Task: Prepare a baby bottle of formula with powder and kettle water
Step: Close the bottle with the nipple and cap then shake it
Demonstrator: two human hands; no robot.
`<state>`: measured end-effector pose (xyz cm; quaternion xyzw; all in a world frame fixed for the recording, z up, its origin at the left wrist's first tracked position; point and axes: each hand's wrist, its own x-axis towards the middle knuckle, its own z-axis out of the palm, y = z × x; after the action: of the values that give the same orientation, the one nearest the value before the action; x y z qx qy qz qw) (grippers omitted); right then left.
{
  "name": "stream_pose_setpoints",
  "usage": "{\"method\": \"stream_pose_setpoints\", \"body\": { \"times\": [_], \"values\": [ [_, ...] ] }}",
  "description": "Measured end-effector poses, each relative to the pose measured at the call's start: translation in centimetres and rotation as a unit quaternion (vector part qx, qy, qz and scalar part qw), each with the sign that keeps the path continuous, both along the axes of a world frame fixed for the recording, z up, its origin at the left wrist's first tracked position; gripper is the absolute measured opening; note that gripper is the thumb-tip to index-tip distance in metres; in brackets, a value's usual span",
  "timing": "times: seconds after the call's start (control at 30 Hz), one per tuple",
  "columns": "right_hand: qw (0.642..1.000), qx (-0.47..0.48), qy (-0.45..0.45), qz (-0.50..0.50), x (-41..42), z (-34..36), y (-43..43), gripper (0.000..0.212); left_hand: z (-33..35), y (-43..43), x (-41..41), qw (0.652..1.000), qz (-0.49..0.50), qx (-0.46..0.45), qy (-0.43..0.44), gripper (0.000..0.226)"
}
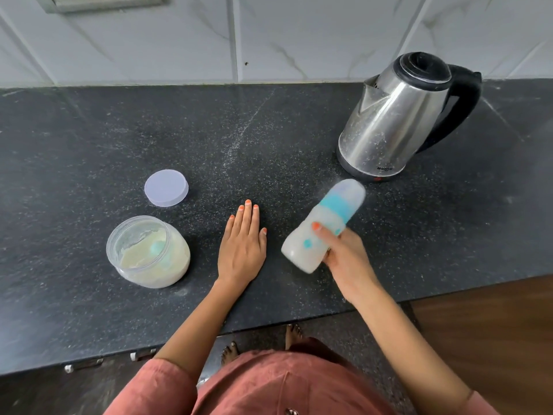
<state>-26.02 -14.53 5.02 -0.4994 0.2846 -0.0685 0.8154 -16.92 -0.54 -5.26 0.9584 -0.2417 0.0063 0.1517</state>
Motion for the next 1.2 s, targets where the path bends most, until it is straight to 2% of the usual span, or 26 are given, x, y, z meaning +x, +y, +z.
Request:
{"method": "stream_pose_setpoints", "body": {
  "times": [0.07,0.1,0.17,0.23,0.3,0.37,0.43,0.47,0.5,0.57,0.63,0.67,0.8,0.83,0.87,1.0,1.13,1.2],
  "values": [
    [0.993,-0.069,0.031,0.091,-0.9,-0.1,0.5,0.022,0.1,-0.1,0.1,1.000,-0.003,0.001,-0.002,0.052],
    [0.992,-0.077,0.028,0.091,-0.8,0.0,0.2,0.023,0.2,-0.2,0.2,1.000,-0.005,0.002,-0.001,0.052],
    [1.000,-0.009,-0.008,0.013,0.3,0.5,-0.9,0.028,0.3,-0.4,0.4,1.000,-0.006,0.000,0.000,0.052],
    [0.992,0.080,-0.054,-0.087,1.6,1.0,-1.8,0.021,0.3,-0.3,0.2,1.000,-0.005,0.002,0.002,0.052],
    [0.989,0.080,-0.070,-0.106,1.9,0.9,-1.6,0.017,0.1,-0.1,0.0,1.000,-0.002,0.004,0.003,0.052],
    [0.999,0.002,-0.038,-0.018,1.0,0.5,-0.8,0.023,0.1,0.0,0.0,1.000,-0.001,0.003,0.005,0.052],
    [0.992,-0.083,0.003,0.099,-0.2,0.3,-0.2,0.027,0.2,-0.1,0.1,1.000,-0.002,0.004,0.003,0.052],
    [0.988,-0.102,0.010,0.118,-0.5,0.3,-0.3,0.028,0.2,-0.3,0.1,1.000,-0.004,0.005,0.002,0.052],
    [0.990,-0.095,0.004,0.104,-0.4,0.4,-0.5,0.029,0.2,-0.4,0.2,1.000,-0.006,0.005,0.001,0.052],
    [1.000,-0.008,-0.027,0.013,0.3,0.5,-1.2,0.029,0.3,-0.4,0.3,1.000,-0.005,0.005,0.000,0.052],
    [0.994,0.061,-0.051,-0.080,1.1,0.4,-1.5,0.022,0.2,-0.2,0.2,1.000,-0.002,0.006,0.000,0.052],
    [0.993,0.060,-0.049,-0.090,1.2,0.3,-1.3,0.017,0.1,0.0,0.1,1.000,-0.001,0.005,0.001,0.052],
    [0.995,-0.078,0.017,0.055,0.0,-0.3,0.2,0.024,0.3,-0.1,0.1,1.000,-0.002,-0.001,0.001,0.052],
    [0.994,-0.080,0.024,0.075,-0.3,-0.5,0.3,0.026,0.3,-0.2,0.2,1.000,-0.004,0.000,0.000,0.052],
    [0.996,-0.051,0.020,0.076,-0.4,-0.5,0.3,0.029,0.4,-0.3,0.3,1.000,-0.006,0.001,-0.001,0.052],
    [0.986,0.163,-0.026,0.040,0.1,-0.3,-0.7,0.053,0.3,-0.4,0.2,1.000,-0.005,0.001,0.004,0.052],
    [0.975,0.220,-0.041,0.015,0.4,-0.4,-1.4,0.031,0.2,-0.1,0.2,1.000,-0.001,-0.001,-0.001,0.052],
    [0.967,0.249,-0.048,0.007,0.4,-0.4,-1.7,0.036,0.2,-0.1,0.2,1.000,-0.001,-0.003,-0.003,0.052]
  ]
}}
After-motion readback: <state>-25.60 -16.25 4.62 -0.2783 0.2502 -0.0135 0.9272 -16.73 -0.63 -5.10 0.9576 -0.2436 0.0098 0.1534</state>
